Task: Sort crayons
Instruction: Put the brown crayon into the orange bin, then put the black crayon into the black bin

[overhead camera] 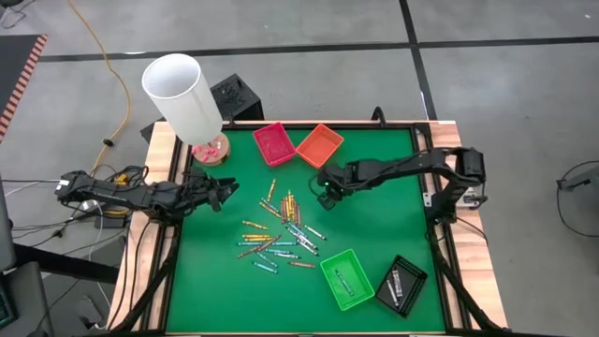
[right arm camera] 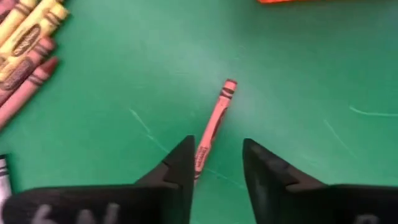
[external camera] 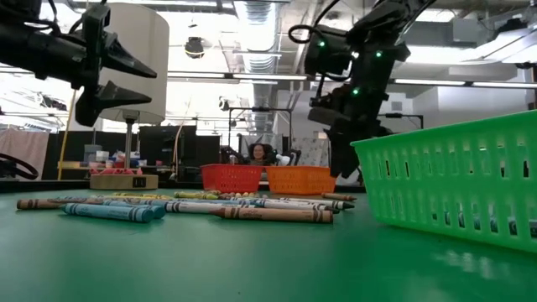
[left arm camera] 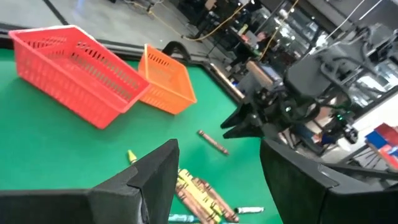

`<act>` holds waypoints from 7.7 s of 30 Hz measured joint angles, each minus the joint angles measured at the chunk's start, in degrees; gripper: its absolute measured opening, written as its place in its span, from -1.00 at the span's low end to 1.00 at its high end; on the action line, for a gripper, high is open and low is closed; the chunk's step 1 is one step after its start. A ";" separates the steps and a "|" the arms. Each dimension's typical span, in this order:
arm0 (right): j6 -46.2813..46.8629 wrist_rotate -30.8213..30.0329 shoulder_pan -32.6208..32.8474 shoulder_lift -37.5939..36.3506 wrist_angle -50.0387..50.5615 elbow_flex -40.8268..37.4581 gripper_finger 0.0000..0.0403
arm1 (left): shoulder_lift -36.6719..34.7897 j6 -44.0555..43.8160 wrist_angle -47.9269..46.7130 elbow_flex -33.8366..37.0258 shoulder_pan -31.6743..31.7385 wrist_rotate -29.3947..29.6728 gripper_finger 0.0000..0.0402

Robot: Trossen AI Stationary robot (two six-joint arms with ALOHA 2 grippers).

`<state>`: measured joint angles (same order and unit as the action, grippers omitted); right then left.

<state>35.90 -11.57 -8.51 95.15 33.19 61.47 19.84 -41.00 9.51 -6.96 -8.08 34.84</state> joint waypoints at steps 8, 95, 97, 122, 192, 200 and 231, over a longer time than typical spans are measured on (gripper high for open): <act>0.74 -0.28 1.08 4.04 -0.53 1.49 -0.11 | 0.00 -1.81 -1.19 0.00 0.00 -1.41 0.07; -11.85 -12.50 -12.75 0.03 -29.51 1.31 -0.99 | 0.02 -11.75 -7.55 -0.02 -0.02 -2.32 0.07; -9.86 -12.48 -13.26 1.33 -29.37 1.31 -0.99 | 0.02 -11.75 -7.57 -0.02 -0.02 -1.85 0.07; -2.84 -15.65 -15.67 4.61 -27.46 1.36 -0.99 | 0.02 -11.58 -7.57 -0.02 -0.02 -1.17 0.07; -13.11 0.53 9.50 14.81 3.96 24.41 -0.64 | 0.02 -8.04 -11.93 -0.04 -0.02 -3.57 0.07; -10.54 2.39 12.90 18.45 15.85 24.33 -0.64 | 0.02 -8.43 -11.99 -0.04 -0.02 -3.92 0.07; -21.20 4.41 18.77 4.66 19.54 21.25 -0.64 | 0.02 -9.32 -12.73 -0.04 -0.04 -8.04 0.07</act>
<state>14.70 -7.16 10.26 99.81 52.73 82.72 19.86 -50.31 -3.22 -7.01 -8.12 26.80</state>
